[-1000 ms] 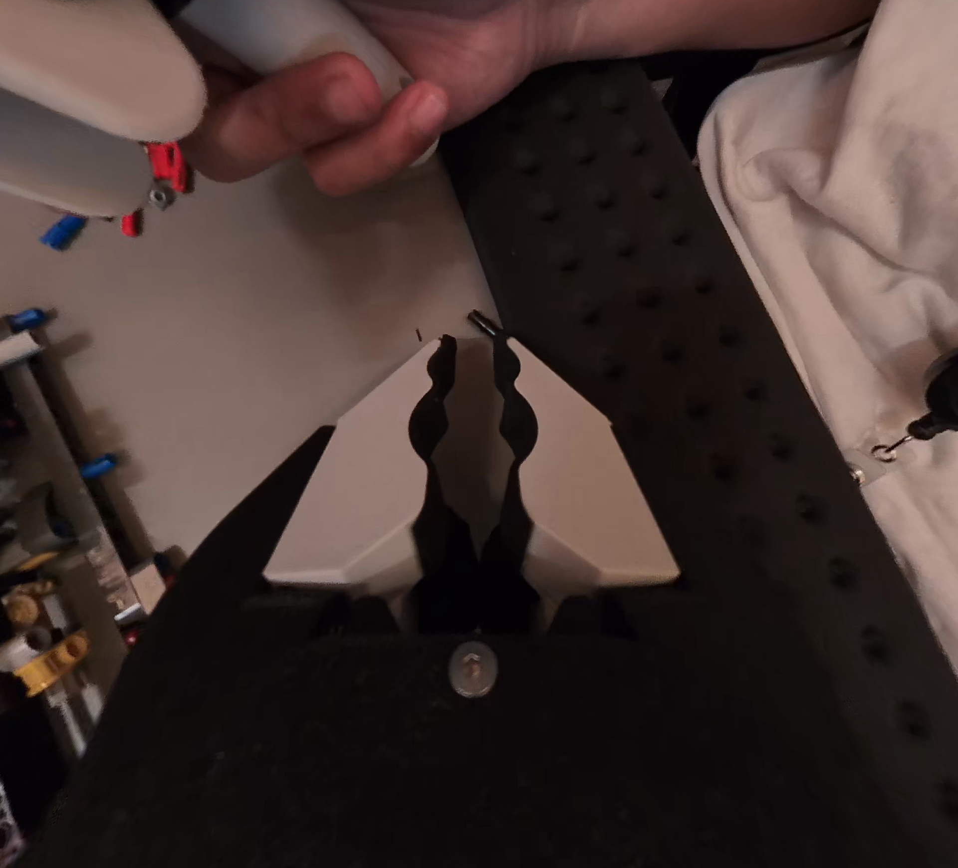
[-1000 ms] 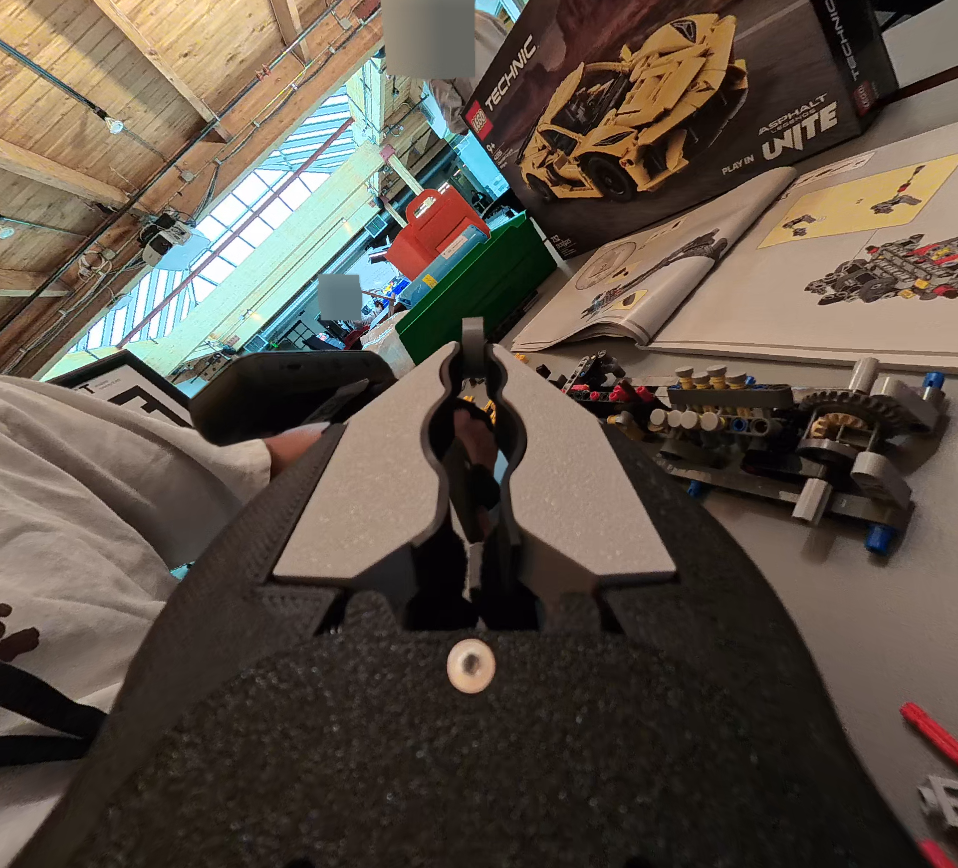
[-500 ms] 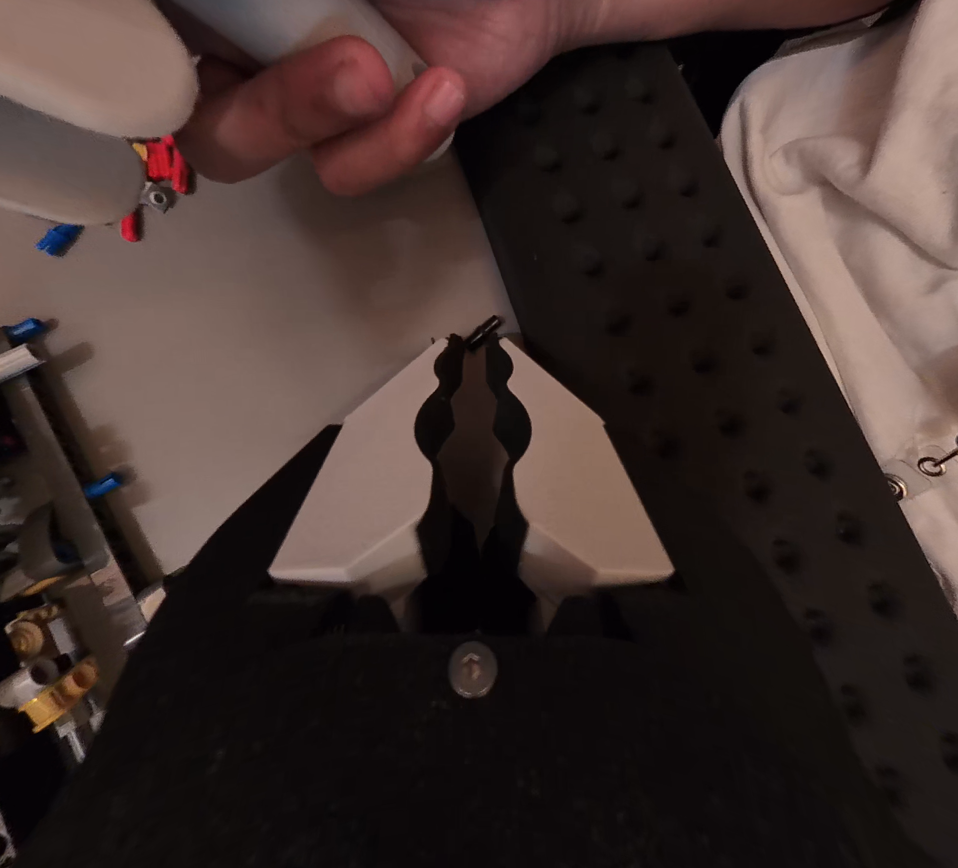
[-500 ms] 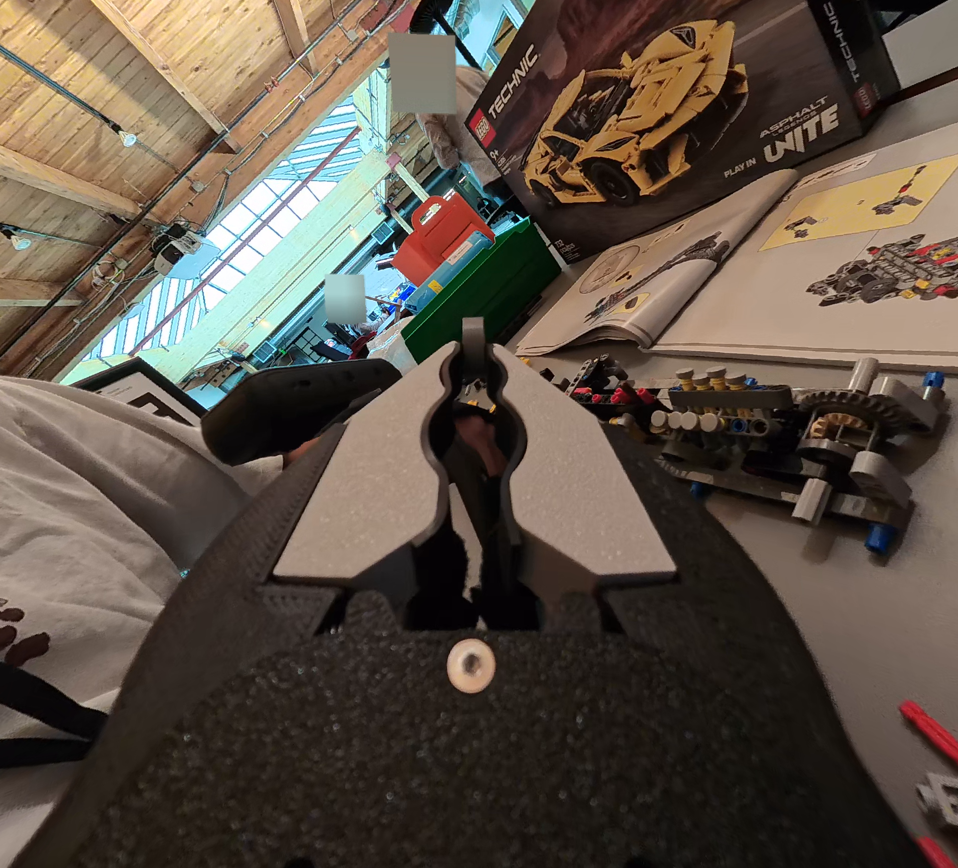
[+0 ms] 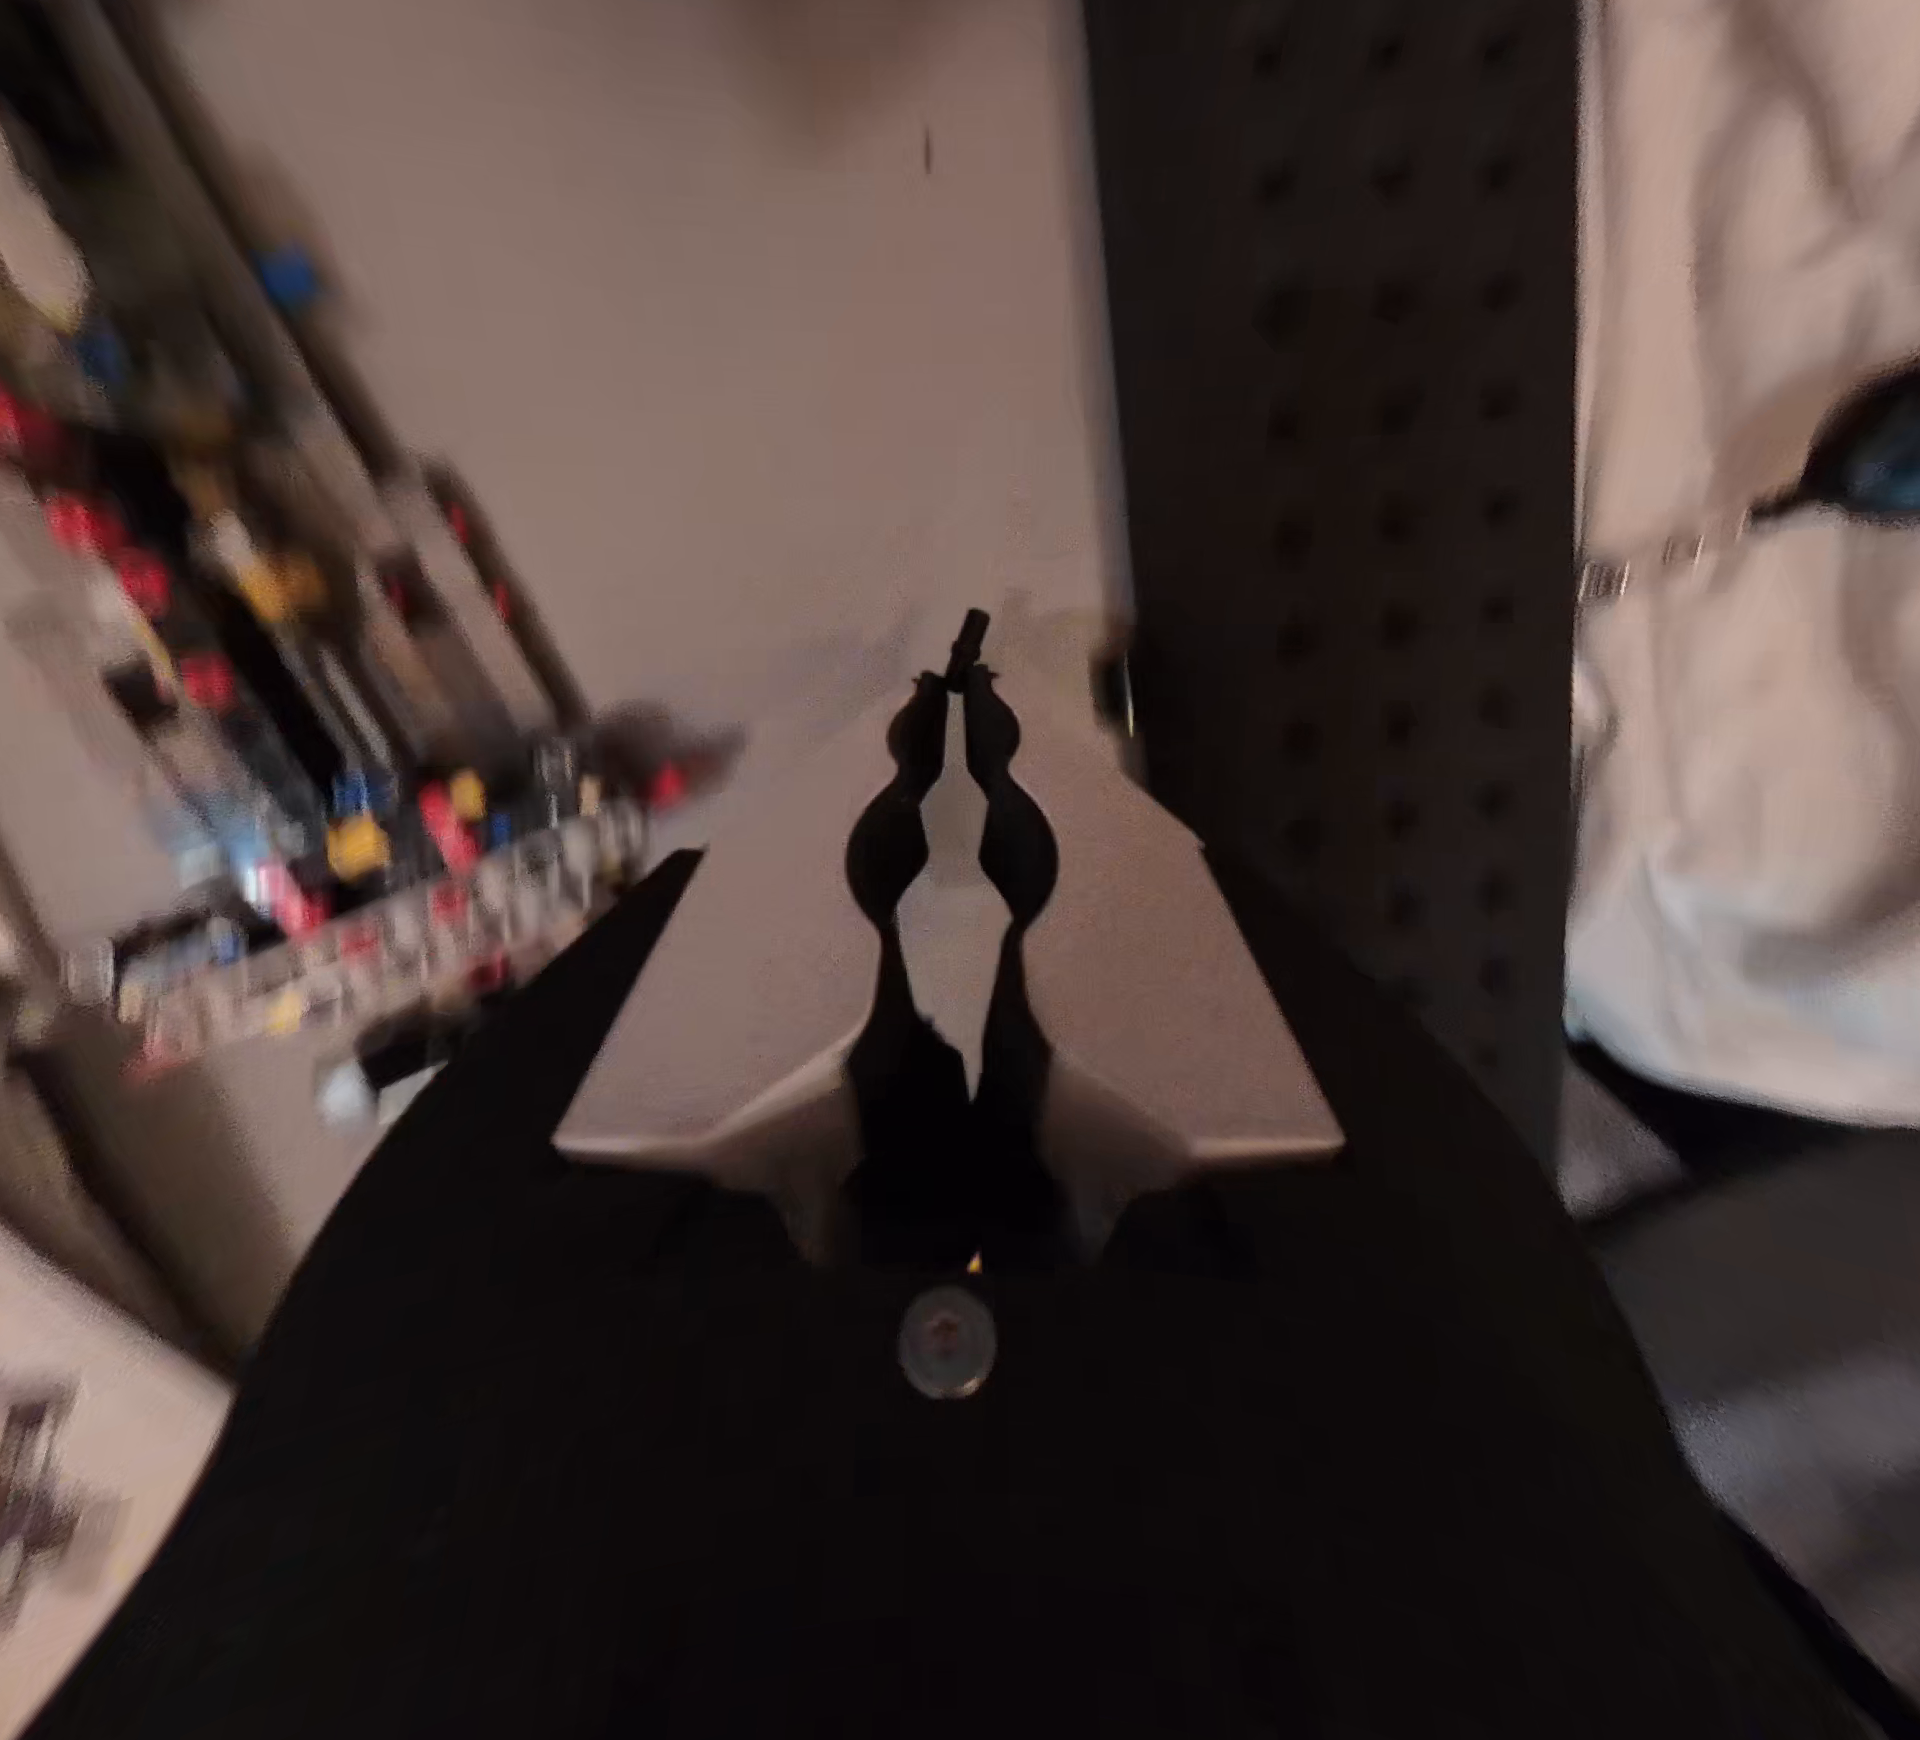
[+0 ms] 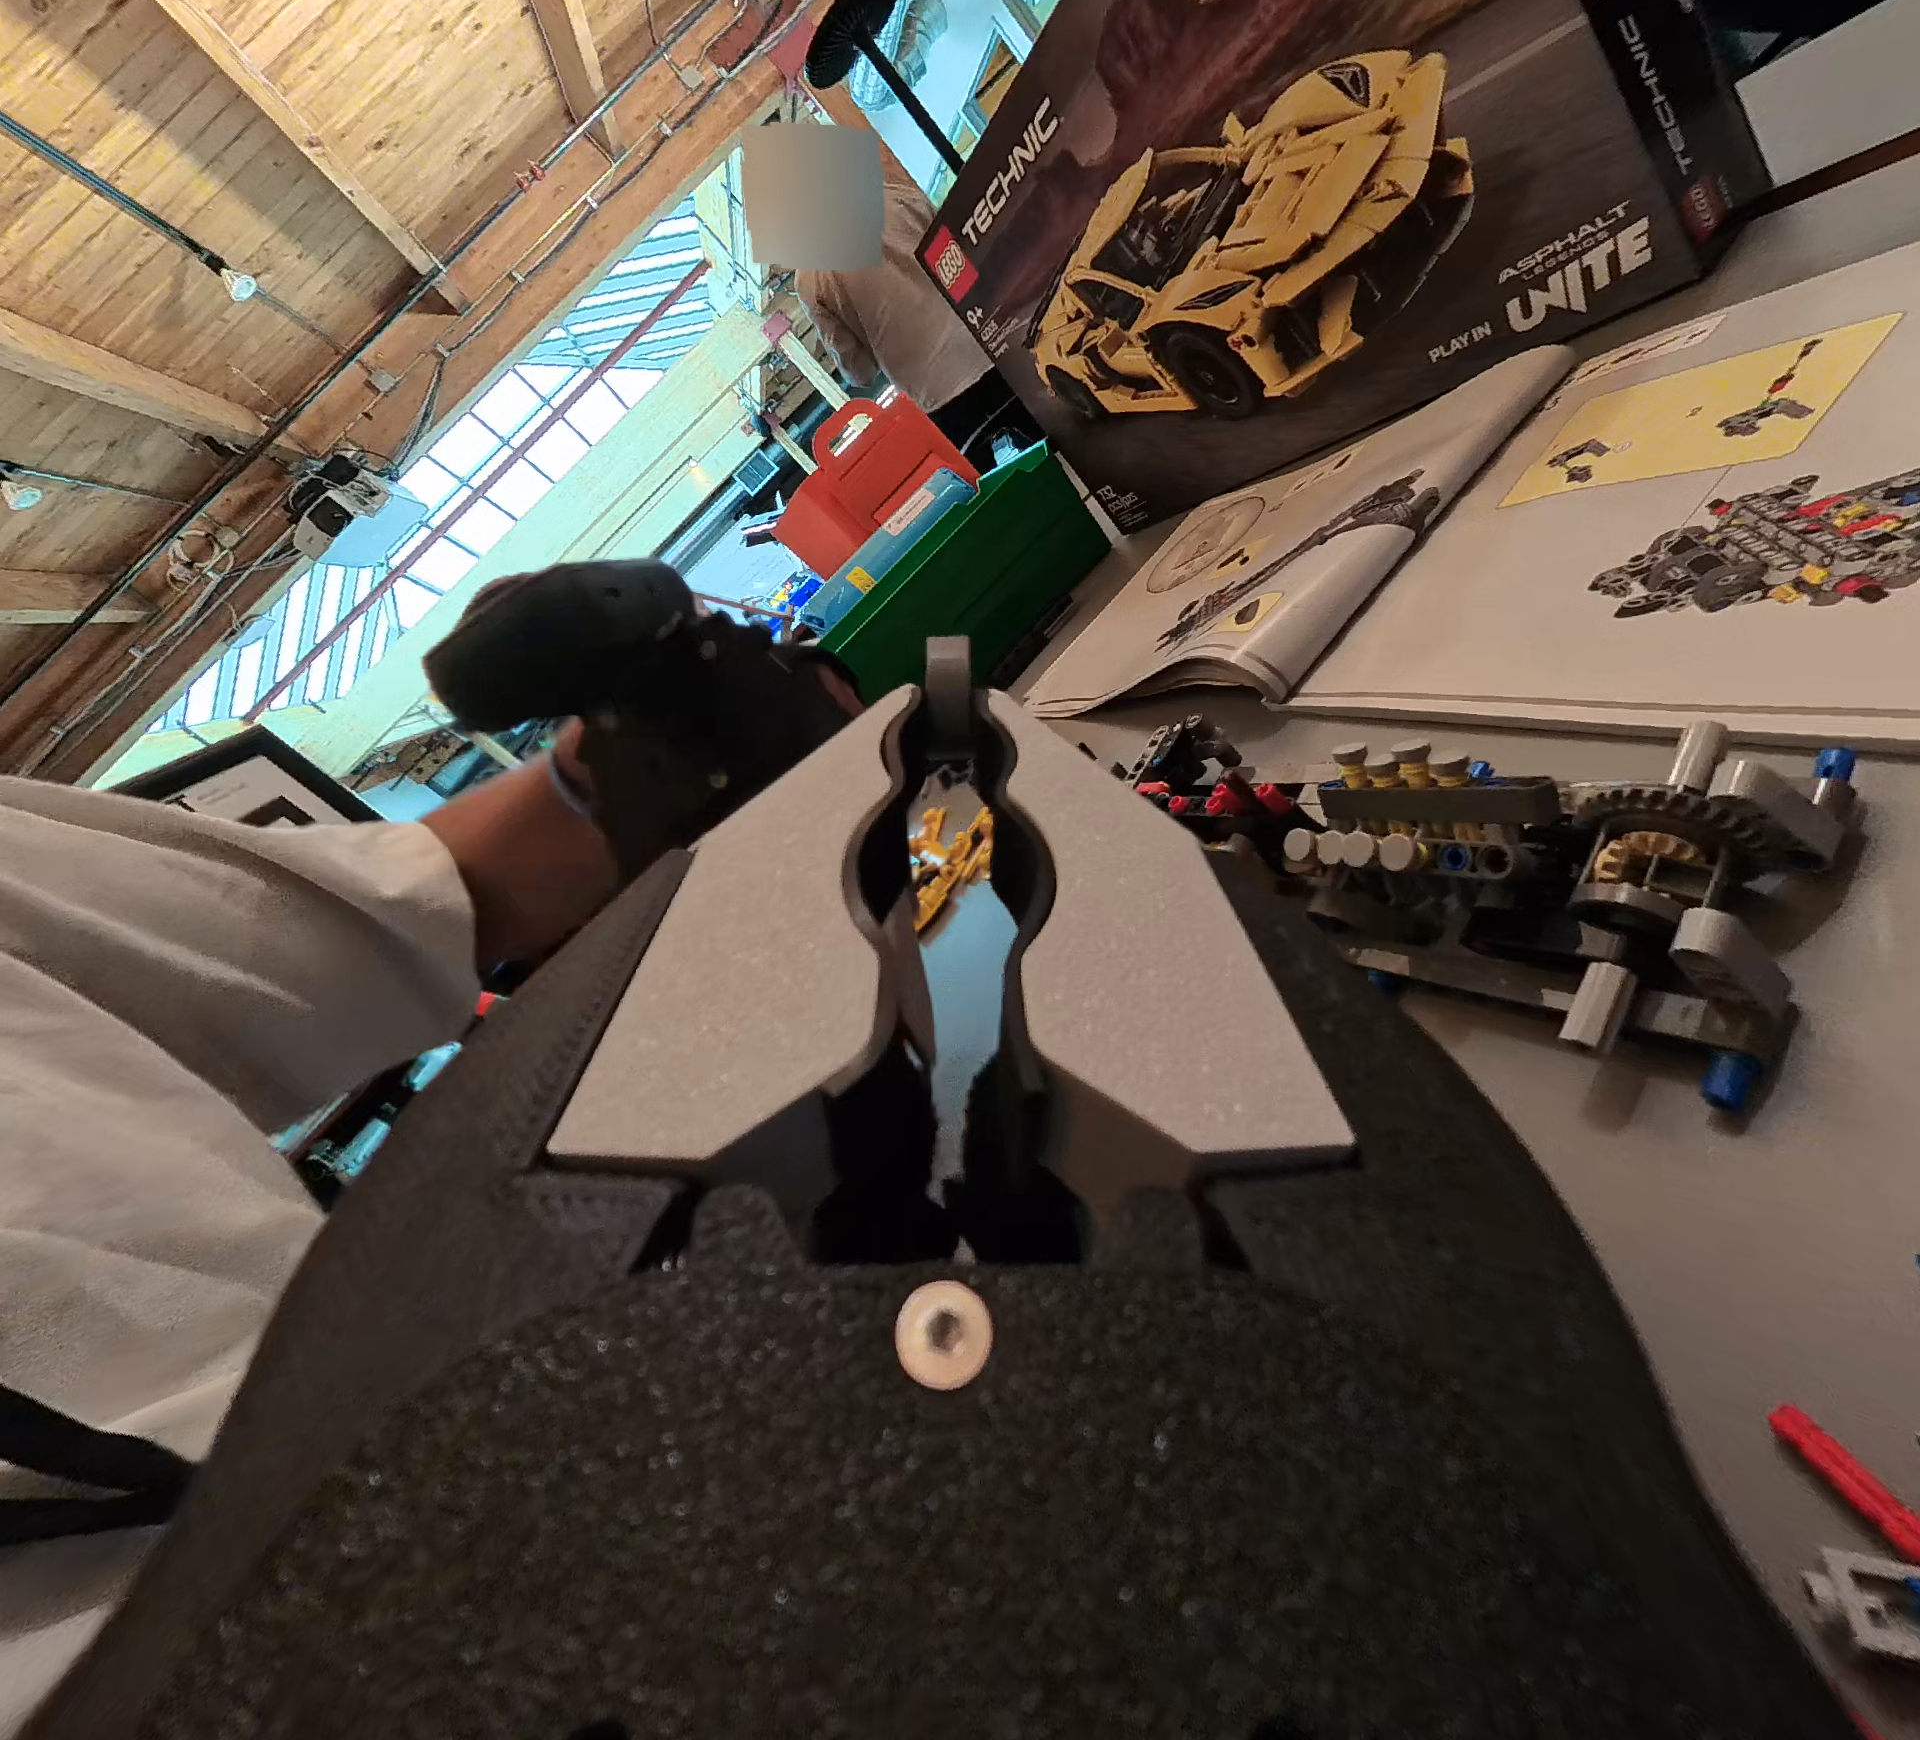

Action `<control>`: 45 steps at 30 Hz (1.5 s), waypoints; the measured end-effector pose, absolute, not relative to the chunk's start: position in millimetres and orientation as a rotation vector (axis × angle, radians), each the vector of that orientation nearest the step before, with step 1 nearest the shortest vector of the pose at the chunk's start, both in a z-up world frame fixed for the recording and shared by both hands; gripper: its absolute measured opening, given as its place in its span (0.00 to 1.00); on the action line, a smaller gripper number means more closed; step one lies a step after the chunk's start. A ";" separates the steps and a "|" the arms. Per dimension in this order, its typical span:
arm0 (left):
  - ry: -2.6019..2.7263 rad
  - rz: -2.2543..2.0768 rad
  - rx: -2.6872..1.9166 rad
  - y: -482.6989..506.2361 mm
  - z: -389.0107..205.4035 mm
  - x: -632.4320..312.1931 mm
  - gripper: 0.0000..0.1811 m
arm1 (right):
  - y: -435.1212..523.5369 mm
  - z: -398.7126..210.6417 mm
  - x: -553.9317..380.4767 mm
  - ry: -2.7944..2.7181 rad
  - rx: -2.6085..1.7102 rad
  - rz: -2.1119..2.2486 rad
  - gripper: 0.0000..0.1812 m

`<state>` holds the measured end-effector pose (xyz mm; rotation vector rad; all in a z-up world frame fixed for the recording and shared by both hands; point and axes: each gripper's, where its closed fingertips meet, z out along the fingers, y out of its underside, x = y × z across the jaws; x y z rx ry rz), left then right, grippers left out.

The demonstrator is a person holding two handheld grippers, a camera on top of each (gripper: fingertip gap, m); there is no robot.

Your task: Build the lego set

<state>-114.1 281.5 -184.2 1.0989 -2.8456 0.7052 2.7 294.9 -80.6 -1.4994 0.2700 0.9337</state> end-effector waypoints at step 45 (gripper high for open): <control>-3.185 -1.458 0.238 404.2 -182.8 -166.0 0.01 | 298.3 -95.3 9.9 0.229 -1.652 0.570 0.03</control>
